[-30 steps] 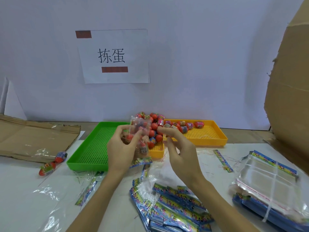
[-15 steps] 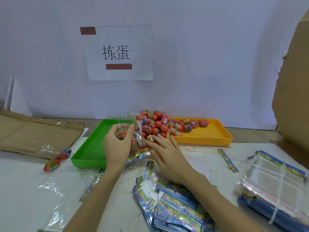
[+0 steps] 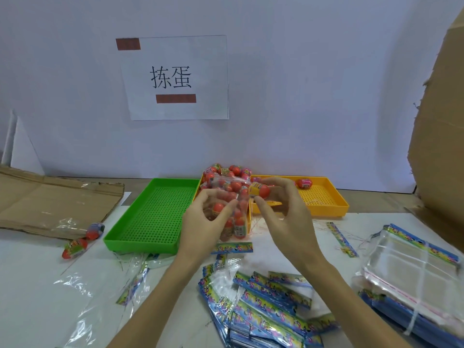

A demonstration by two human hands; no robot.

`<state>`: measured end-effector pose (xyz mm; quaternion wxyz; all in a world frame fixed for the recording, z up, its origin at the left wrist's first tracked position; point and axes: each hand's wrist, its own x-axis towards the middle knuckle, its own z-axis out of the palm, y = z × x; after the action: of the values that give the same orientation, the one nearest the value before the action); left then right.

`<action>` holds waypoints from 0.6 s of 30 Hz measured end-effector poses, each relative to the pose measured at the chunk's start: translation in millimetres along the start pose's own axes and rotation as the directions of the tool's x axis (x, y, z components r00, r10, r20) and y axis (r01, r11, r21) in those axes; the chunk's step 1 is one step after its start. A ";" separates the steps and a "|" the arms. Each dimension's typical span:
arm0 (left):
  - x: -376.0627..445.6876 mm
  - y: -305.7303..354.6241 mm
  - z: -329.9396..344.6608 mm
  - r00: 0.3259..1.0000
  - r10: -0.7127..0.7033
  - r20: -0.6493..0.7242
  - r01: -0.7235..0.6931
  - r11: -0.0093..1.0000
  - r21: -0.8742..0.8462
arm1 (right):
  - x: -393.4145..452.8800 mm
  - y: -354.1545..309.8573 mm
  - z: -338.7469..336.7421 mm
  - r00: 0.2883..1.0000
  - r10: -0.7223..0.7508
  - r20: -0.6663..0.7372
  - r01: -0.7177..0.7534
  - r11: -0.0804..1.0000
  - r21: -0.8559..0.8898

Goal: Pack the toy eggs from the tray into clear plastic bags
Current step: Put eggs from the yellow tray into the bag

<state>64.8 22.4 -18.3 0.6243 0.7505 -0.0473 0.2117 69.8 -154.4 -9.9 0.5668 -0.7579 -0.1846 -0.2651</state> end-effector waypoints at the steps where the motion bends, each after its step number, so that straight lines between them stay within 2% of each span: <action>1: -2.6 0.6 2.7 0.999 0.025 0.026 -0.026 0.999 0.020 | 0.7 -2.5 -2.2 0.999 -0.031 -0.015 0.031 0.999 -0.017; 6: -9.3 1.4 10.8 0.987 0.100 0.124 -0.107 0.993 0.054 | -0.5 -4.7 -9.4 0.975 -0.221 -0.001 0.210 0.926 -0.314; 8: -9.4 -0.2 11.0 0.983 0.111 0.144 -0.121 0.991 0.062 | -0.5 -2.9 -9.8 0.965 -0.261 -0.006 0.240 0.895 -0.376; 13: -8.8 -1.7 9.8 0.976 0.136 0.171 -0.147 0.988 0.055 | -0.4 -2.6 -10.3 0.963 -0.263 0.064 0.270 0.912 -0.307; 18: -7.4 -2.9 10.2 0.969 0.157 0.192 -0.173 0.982 0.072 | -2.1 -8.6 -8.6 0.963 -0.270 0.021 0.267 0.931 -0.248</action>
<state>61.7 11.9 -25.1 0.5636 0.7872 -0.1582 0.1939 61.5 -160.0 -2.8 0.4272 -0.7888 -0.2480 -0.3659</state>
